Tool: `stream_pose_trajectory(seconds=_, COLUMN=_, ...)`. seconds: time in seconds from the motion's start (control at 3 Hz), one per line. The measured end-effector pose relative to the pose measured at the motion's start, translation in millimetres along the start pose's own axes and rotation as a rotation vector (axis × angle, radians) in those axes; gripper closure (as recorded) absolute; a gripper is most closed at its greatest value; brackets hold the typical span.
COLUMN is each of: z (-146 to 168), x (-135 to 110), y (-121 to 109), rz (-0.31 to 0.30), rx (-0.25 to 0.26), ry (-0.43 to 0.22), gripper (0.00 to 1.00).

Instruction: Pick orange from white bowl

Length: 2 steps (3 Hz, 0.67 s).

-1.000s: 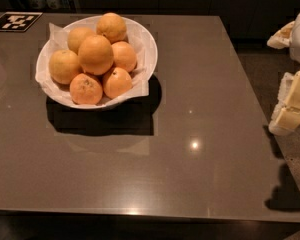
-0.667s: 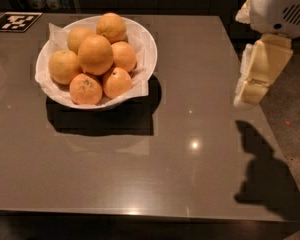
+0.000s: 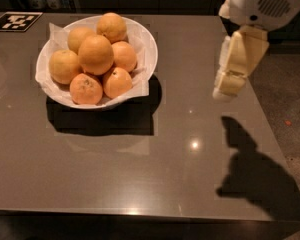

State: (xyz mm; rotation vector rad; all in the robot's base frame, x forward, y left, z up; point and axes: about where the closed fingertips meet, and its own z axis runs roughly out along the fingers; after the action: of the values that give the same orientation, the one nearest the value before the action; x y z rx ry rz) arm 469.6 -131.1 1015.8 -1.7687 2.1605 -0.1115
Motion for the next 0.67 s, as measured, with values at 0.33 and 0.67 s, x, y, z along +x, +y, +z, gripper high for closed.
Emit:
stream_pose_trajectory(seconds=0.33, z=4.2, x=-42.6, y=-9.0, rz=-0.064, rx=0.007, ry=-0.011, gripper=0.0)
stream_pose_trajectory(seconds=0.67, z=2.8, x=-45.5, y=-10.7, rz=-0.066, rx=0.018, ry=-0.019, gripper=0.0)
